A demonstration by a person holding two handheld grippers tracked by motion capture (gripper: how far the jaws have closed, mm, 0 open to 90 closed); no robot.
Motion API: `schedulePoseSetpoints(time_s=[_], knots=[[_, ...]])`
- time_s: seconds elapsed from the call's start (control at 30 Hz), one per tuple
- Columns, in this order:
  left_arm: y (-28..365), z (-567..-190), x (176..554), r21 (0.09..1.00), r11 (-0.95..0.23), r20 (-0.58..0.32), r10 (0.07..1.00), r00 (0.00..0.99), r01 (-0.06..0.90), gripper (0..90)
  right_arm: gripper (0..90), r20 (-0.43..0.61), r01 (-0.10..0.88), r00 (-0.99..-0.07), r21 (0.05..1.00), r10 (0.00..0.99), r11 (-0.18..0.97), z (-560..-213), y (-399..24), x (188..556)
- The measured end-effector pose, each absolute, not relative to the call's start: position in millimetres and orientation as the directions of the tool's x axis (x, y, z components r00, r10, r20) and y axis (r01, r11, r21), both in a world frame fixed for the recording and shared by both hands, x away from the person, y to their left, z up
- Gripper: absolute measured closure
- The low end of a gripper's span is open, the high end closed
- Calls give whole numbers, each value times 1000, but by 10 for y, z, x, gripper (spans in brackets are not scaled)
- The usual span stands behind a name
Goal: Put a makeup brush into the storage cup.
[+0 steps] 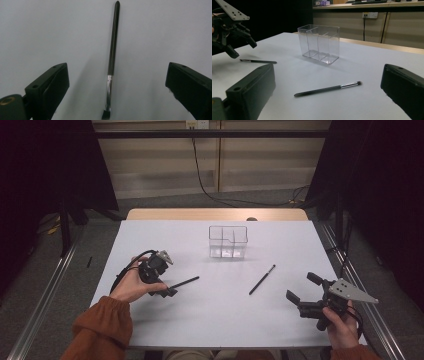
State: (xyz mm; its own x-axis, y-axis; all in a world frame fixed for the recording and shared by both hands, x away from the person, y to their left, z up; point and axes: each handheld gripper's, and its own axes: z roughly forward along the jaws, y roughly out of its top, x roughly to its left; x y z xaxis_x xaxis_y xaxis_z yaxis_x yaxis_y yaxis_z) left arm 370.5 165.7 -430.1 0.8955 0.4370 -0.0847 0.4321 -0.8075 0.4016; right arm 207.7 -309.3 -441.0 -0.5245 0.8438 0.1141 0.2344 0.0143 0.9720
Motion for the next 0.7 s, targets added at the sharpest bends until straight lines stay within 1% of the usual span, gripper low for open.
schedulePoseSetpoints(time_s=[0.07, 0.1, 0.17, 0.23, 0.3, 0.33, 0.4, 0.43, 0.47, 0.5, 0.53, 0.57, 0.6, 0.67, 0.7], knots=[[1640, -4325, 3725, 377, -815, -83, 443, 893, 440, 52, 0, 109, 232, -528, 972, 842, 20, -4410, -3089, 2077], [1630, -4339, 3730, 361, -830, -83, 425, 901, 425, 61, 0, 109, 236, -530, 972, 841, 23, -4412, -3087, 2079], [1622, -4346, 3725, 359, -834, -84, 418, 904, 419, 68, 0, 111, 237, -532, 971, 840, 22, -4413, -3086, 2080], [1607, -4362, 3720, 348, -848, -86, 397, 914, 401, 98, 0, 112, 238, -531, 971, 840, 21, -4413, -3087, 2080], [1598, -4383, 3738, 333, -854, -95, 391, 915, 400, 148, 0, 111, 241, -529, 970, 842, 24, -4414, -3084, 2081], [1595, -4392, 3748, 328, -858, -85, 391, 917, 396, 148, 0, 111, 241, -529, 970, 842, 24, -4414, -3084, 2081], [1592, -4401, 3762, 315, -866, -88, 380, 921, 388, 219, 0, 108, 239, -526, 971, 843, 24, -4413, -3083, 2079], [1584, -4418, 3757, 313, -867, -85, 380, 921, 387, 283, 0, 108, 239, -525, 971, 845, 24, -4413, -3085, 2079], [1574, -4432, 3751, 304, -872, -85, 377, 922, 385, 283, 0, 108, 239, -525, 971, 845, 24, -4413, -3085, 2079], [1565, -4445, 3745, 298, -874, -86, 376, 923, 384, 319, 0, 109, 240, -526, 971, 844, 24, -4414, -3087, 2079], [1543, -4464, 3737, 281, -883, -68, 372, 926, 375, 355, 0, 109, 240, -526, 970, 843, 24, -4415, -3088, 2080], [1543, -4464, 3737, 281, -883, -68, 372, 926, 375, 375, 0, 109, 240, -526, 970, 843, 24, -4415, -3088, 2080], [1534, -4473, 3737, 277, -883, -71, 375, 924, 380, 415, 0, 109, 239, -526, 971, 843, 24, -4414, -3085, 2080], [1513, -4477, 3731, 269, -886, -58, 377, 924, 378, 447, 0, 104, 239, -527, 970, 843, 30, -4416, -3082, 2081], [1513, -4477, 3731, 269, -886, -58, 377, 924, 378, 449, 0, 104, 239, -527, 970, 843, 30, -4416, -3082, 2081]])
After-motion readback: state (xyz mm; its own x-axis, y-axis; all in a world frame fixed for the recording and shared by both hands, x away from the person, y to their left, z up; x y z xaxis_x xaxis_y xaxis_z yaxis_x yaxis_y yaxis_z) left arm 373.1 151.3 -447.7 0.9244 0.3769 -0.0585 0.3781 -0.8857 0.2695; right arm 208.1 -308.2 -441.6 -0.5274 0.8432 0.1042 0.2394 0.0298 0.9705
